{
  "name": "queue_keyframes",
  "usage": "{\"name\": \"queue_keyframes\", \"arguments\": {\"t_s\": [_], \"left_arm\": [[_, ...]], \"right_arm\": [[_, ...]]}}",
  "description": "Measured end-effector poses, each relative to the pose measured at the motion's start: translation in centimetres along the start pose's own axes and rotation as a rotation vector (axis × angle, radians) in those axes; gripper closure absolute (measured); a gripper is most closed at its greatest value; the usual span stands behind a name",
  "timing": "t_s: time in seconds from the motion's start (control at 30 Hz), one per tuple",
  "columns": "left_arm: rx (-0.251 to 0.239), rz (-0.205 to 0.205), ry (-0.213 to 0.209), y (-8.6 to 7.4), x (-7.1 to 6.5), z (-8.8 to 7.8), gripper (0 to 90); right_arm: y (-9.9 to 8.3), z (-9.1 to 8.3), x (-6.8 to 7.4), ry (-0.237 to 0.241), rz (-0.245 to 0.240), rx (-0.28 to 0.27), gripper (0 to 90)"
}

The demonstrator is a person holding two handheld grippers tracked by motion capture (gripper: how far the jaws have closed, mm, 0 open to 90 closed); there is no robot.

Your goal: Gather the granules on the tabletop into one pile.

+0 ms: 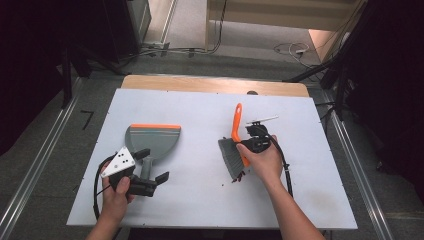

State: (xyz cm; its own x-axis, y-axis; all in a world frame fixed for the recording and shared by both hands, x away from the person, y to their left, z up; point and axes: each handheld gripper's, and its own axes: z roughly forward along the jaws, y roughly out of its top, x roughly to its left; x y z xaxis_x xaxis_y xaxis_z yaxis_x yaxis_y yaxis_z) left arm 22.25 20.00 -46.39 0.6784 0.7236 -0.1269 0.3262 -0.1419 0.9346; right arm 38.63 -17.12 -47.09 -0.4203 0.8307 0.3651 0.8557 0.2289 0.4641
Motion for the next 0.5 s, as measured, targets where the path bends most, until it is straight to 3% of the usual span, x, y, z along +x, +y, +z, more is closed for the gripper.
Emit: {"name": "queue_keyframes", "arguments": {"t_s": [0.13,0.27,0.37,0.43,0.5], "left_arm": [[-0.003,-0.001,-0.001,0.0,0.1,0.1,0.0],[-0.002,0.000,0.001,0.0,0.2,0.1,0.0],[-0.001,-0.001,0.001,0.0,0.2,0.1,0.0],[-0.001,-0.001,0.000,0.0,0.2,0.2,0.0],[-0.001,-0.002,-0.001,0.0,0.2,0.2,0.0]], "right_arm": [[-0.1,-0.3,-0.6,0.055,0.029,-0.007,67.2],[0.2,-1.1,-0.3,0.110,0.009,-0.041,68.1],[0.7,-2.4,0.4,0.136,-0.058,-0.058,68.2],[0.9,-3.3,1.2,0.167,-0.131,-0.049,68.2],[0.8,-4.1,2.1,0.157,-0.232,-0.021,68.3]]}}
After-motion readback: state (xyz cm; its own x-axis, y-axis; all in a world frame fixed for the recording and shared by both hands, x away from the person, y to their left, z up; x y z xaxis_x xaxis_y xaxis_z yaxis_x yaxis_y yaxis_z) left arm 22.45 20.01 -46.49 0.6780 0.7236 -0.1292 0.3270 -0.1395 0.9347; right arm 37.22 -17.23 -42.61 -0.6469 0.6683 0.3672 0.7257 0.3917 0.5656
